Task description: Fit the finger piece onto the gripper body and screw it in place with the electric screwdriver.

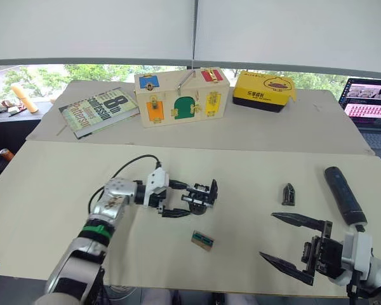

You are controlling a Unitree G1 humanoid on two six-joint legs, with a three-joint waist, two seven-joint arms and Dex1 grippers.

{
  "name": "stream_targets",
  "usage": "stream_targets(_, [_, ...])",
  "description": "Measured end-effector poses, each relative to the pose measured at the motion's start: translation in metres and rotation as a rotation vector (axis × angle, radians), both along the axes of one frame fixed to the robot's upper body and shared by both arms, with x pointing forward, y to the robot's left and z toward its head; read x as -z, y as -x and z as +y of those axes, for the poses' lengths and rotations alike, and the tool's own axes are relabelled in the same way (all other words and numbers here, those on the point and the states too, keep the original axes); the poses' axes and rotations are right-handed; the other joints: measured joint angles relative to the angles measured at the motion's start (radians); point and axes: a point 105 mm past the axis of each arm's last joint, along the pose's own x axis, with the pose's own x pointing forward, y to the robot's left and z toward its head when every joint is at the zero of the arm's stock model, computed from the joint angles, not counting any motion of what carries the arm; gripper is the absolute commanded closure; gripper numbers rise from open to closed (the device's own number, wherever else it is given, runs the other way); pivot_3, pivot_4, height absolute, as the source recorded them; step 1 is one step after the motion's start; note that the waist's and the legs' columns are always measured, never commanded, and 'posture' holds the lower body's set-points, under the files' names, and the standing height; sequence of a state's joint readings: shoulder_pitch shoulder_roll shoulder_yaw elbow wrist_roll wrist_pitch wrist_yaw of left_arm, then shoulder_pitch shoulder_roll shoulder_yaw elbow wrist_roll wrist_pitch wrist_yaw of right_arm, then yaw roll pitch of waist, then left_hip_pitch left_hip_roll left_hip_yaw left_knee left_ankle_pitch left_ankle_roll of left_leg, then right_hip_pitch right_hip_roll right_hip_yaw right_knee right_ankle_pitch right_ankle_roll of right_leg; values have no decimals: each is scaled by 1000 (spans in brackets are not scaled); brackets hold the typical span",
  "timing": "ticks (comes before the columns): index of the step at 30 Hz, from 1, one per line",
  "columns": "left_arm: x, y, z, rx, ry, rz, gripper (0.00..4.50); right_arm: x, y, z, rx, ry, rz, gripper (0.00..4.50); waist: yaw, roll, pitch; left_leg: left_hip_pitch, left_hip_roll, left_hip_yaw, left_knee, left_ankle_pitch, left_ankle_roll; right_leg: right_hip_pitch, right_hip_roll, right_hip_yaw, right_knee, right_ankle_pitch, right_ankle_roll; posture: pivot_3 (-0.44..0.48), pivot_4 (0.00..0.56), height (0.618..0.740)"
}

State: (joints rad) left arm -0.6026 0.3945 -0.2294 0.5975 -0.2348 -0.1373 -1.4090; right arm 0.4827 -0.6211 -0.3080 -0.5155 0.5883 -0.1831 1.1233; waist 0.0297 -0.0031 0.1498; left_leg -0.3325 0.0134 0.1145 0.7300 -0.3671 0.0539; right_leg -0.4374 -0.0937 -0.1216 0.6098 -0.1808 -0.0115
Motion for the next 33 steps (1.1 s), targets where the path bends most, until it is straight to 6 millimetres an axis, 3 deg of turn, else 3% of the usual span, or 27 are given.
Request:
stream_targets(7, [10,1,-13,95,-41,-29,54,-1,1,1,18,4,-3,0,-8,-1,0,0,0,0,0,0,0,0,-1,1,0,0,0,0,150,740])
stream_targets(10, [10,1,-16,107,-42,-56,909,-1,0,2,24,6,-9,0,-7,-1,0,0,0,-1,0,0,0,0,-2,1,1,0,0,0,150,740])
stream_targets(13, [10,1,-16,101,-24,-72,2200,-2,0,2,31,4,-13,0,-6,-1,0,0,0,-1,0,0,0,0,-2,1,1,0,0,0,150,740])
stream_targets(17, [10,2,-11,61,7,-87,2206,-3,-1,2,37,2,-19,0,-8,-1,0,0,1,-1,0,0,0,-1,-2,1,1,0,0,0,150,740])
stream_targets(23, [3,12,2,-180,93,-29,2206,-4,-1,4,34,2,-20,0,-17,-1,1,-2,1,-3,0,0,0,-2,-4,2,1,0,0,0,150,740])
stream_targets(27, [-5,21,0,-343,95,-49,2206,-4,-2,6,22,2,-26,0,-9,-1,1,-2,1,-4,0,0,1,-2,-6,3,1,0,0,0,150,740])
stream_targets(33, [10,21,-6,-588,86,-51,2206,-7,-5,8,7,3,-46,0,4,-1,1,-2,1,-4,0,0,1,-2,-6,3,1,0,1,0,150,740])
